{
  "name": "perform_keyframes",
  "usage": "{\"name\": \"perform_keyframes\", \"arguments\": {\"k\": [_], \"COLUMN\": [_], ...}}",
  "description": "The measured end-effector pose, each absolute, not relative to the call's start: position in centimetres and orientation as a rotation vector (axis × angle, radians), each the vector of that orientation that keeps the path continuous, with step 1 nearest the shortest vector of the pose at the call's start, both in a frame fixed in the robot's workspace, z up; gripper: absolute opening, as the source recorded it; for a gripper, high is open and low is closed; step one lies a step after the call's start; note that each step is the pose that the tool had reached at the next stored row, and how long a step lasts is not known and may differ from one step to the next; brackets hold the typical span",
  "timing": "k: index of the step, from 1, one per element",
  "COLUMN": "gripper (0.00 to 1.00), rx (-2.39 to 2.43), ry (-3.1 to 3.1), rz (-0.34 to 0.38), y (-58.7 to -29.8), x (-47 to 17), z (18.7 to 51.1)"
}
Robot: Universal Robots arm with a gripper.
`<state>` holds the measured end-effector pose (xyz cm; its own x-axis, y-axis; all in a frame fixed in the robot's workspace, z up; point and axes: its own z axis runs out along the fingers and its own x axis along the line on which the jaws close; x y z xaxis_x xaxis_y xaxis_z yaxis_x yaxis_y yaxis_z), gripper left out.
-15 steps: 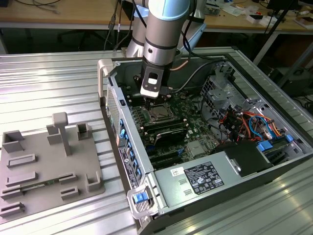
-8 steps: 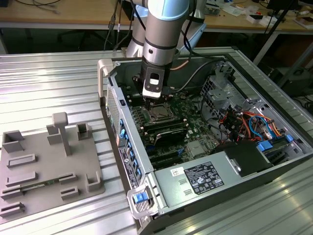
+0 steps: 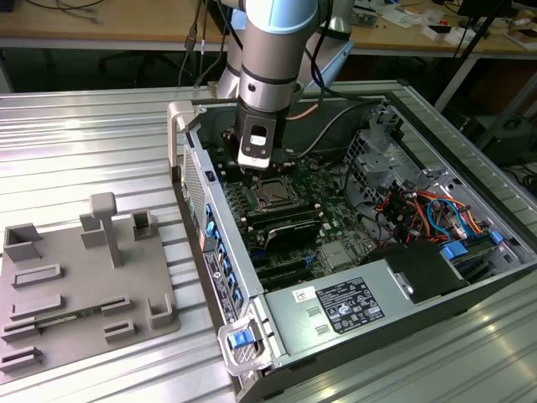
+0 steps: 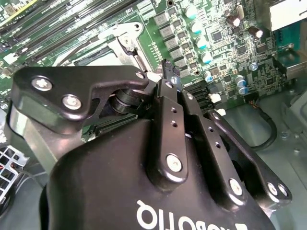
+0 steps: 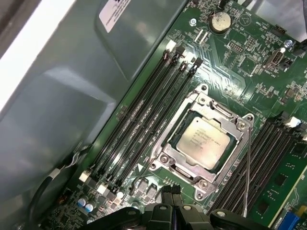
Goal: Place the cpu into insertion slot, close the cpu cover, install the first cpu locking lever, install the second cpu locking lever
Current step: 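Install the first cpu locking lever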
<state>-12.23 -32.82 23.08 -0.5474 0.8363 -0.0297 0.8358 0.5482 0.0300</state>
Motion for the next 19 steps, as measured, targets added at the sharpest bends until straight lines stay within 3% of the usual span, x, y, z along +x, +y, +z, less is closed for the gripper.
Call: {"name": "perform_keyframes", "arguments": {"k": [19], "gripper": [0.11], "rx": [1.459], "ry": [2.736], "rz": [0.019], "y": [-32.82], "x": [-12.33], "z": [23.57]}}
